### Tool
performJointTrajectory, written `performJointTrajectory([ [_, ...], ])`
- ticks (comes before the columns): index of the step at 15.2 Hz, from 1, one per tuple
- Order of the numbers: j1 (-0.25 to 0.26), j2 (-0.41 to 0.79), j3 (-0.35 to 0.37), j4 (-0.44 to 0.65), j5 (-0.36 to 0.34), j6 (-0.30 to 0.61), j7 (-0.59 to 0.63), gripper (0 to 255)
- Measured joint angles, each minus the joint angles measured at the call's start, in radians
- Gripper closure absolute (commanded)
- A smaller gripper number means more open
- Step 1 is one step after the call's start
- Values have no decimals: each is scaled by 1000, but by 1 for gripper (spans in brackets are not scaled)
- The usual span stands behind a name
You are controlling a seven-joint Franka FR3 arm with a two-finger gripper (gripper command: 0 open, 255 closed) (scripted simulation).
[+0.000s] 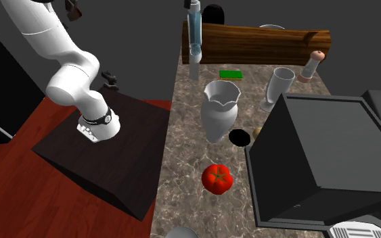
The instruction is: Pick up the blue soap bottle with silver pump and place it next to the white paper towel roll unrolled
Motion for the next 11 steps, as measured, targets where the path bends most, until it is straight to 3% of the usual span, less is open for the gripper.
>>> performJointTrajectory([
  [11, -3, -69, -9, -226, 19, 161, -27, 255],
])
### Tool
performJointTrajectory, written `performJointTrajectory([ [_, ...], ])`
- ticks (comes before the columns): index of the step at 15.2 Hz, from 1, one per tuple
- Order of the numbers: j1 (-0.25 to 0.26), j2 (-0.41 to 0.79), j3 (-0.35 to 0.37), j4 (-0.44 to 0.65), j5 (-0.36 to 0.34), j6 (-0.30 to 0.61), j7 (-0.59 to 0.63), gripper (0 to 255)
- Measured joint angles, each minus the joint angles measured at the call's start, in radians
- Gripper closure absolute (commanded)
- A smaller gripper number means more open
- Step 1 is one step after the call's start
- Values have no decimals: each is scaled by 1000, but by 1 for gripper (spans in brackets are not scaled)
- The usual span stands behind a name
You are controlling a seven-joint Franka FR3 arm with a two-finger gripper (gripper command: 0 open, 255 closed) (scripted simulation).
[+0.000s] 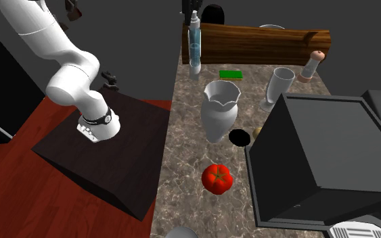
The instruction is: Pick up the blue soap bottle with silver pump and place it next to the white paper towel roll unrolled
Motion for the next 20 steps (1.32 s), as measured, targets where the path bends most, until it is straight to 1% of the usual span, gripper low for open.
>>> performJointTrajectory([
  [6, 1, -28, -1, -115, 8, 88, -11, 255],
  [20, 5, -47, 3, -319, 17, 274, -27, 255],
])
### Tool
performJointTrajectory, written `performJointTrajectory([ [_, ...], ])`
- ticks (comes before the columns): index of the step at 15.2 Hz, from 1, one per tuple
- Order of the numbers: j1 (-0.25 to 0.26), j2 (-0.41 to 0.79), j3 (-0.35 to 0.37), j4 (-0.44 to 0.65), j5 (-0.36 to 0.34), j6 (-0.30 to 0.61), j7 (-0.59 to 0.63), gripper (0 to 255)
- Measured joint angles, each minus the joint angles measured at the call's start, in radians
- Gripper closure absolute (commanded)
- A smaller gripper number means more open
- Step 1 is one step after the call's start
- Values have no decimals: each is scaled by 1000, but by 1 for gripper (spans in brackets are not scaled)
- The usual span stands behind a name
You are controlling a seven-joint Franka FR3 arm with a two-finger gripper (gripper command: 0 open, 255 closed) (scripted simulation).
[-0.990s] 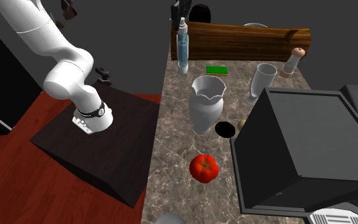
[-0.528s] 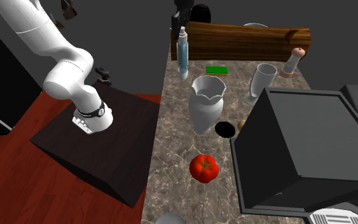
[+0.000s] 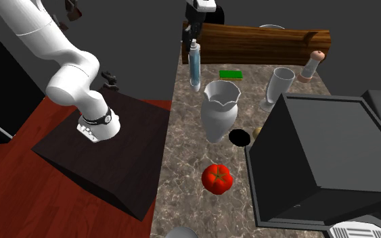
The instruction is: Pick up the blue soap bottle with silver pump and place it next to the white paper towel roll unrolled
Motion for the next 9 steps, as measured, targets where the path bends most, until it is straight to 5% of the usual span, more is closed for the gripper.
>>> performJointTrajectory([
  [9, 3, 17, 8, -107, -1, 123, -1, 255],
])
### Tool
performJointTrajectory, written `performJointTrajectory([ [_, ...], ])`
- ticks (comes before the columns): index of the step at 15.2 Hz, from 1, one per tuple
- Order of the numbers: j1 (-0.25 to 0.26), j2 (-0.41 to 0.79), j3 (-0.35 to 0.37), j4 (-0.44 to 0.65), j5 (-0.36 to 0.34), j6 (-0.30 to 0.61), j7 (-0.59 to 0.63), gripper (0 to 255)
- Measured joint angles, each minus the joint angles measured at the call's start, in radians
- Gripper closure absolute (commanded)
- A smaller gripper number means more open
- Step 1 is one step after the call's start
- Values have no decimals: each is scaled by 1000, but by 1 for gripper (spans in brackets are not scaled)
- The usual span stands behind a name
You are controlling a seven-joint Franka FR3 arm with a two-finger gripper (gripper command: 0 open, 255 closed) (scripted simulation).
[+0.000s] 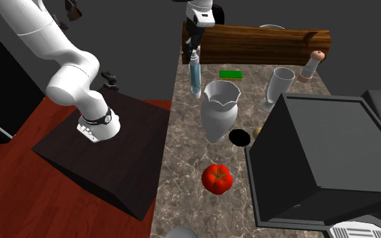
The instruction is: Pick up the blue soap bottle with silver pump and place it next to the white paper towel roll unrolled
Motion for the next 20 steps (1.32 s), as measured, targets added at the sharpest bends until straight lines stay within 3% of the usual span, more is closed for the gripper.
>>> performJointTrajectory([
  [10, 3, 34, 10, -100, -6, 132, 3, 255],
  [17, 3, 37, 10, -107, -6, 143, 2, 255],
  [18, 3, 37, 10, -107, -6, 143, 2, 0],
  [20, 3, 37, 10, -107, -6, 143, 2, 0],
])
